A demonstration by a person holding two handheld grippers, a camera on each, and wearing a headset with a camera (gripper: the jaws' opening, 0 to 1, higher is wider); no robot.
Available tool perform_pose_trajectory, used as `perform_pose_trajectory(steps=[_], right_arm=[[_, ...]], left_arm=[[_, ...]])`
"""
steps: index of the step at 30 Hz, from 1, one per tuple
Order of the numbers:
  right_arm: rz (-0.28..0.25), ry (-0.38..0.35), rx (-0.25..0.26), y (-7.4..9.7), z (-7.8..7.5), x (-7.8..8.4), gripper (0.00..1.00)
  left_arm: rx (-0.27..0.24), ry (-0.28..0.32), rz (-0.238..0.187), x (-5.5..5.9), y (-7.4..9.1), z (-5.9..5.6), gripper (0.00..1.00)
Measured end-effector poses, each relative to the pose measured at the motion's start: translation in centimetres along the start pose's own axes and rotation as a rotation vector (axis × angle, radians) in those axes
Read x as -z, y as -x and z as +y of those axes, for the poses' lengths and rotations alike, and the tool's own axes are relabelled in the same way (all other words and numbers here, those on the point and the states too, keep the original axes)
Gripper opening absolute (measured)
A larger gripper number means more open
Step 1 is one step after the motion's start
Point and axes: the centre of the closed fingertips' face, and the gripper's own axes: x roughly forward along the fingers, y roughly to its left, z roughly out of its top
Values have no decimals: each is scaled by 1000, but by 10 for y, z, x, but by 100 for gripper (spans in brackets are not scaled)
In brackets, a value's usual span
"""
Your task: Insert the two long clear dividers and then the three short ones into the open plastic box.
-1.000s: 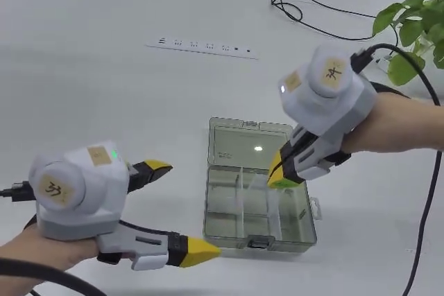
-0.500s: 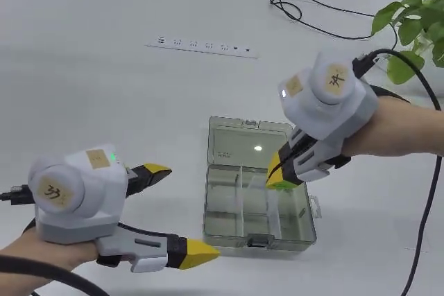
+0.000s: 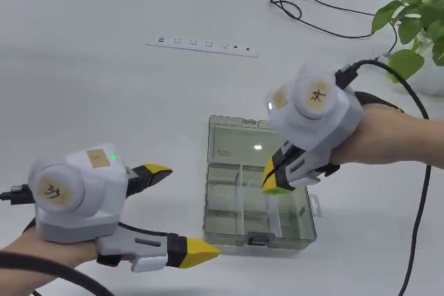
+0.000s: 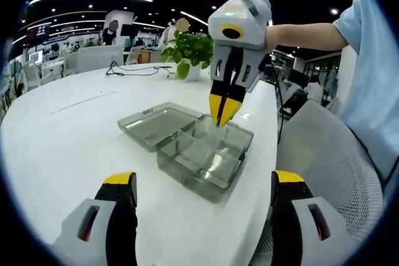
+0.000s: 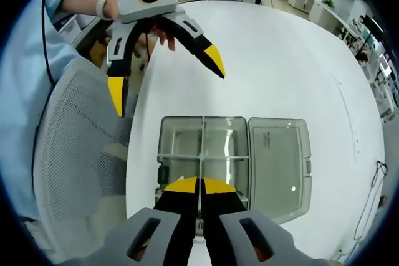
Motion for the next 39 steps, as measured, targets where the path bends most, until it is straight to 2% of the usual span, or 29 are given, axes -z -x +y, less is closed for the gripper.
perform_pose_trajectory(steps=[8,12,15,24,33,39], right_arm=[[56,19,25,-21,-2,8,2],[79,2,28,-29,-3,12,2],[88,-3,32,-30,-4,13,2],[87,-2,38,-29,-3,13,2],[86,-10,38,-29,-4,13,2],[53,-57,31,-30,-4,13,3]], left_arm=[[-3,-8,-1,-2,2,2,90],[-4,-13,0,-3,2,3,90],[-4,-16,0,-3,3,3,90],[9,-34,-5,-10,-1,2,89],[35,-46,2,-12,-5,1,89],[53,-55,11,-13,-13,1,89]])
